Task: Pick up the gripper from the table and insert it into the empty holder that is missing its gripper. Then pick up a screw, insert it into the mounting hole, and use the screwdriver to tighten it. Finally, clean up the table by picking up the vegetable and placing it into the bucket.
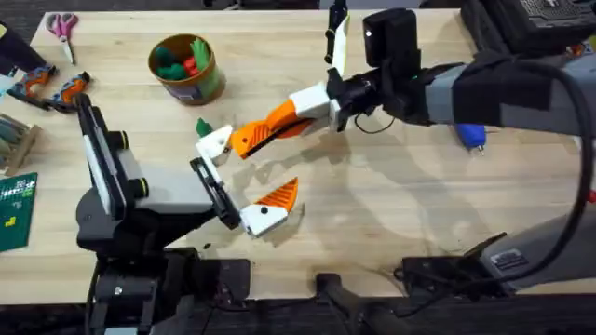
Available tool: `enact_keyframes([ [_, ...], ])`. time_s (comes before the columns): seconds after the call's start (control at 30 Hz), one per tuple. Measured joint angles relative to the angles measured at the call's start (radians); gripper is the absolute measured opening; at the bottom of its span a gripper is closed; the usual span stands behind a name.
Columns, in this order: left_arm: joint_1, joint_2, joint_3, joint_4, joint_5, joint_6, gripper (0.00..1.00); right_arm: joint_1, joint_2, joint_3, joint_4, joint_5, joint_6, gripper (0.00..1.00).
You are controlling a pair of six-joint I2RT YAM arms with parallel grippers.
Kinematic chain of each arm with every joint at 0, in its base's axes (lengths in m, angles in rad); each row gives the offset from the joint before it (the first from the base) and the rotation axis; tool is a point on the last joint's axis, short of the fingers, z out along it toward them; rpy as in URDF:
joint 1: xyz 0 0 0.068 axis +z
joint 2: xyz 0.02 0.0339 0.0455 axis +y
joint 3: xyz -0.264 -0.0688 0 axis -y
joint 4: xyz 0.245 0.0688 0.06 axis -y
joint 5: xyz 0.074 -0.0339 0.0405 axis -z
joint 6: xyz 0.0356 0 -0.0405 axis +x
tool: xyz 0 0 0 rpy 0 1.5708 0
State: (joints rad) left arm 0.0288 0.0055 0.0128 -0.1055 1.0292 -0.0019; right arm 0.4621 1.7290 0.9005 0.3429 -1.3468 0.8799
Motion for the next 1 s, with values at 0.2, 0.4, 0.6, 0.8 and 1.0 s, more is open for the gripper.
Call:
enact_keyframes([
  [0.2,0.008,0.0,0.0,0.001,-0.014,-0.001,0.972,0.026,0.061,0.0,0.185,-0.003,0.097,0.012],
  [0.4,0.009,0.0,0.0,0.001,-0.017,-0.001,0.972,0.035,0.065,0.0,0.196,0.0,0.146,0.012],
  [0.6,0.009,0.0,0.0,0.0,-0.02,-0.011,0.972,0.04,0.087,0.0,0.212,-0.004,0.145,0.012],
  [0.8,0.009,0.0,0.0,-0.002,-0.008,-0.034,0.972,0.056,0.139,0.0,0.324,-0.018,0.137,0.01],
  [1.0,0.01,0.0,0.0,0.0,-0.018,-0.027,0.972,0.061,0.145,0.0,0.396,-0.007,0.147,0.01],
])
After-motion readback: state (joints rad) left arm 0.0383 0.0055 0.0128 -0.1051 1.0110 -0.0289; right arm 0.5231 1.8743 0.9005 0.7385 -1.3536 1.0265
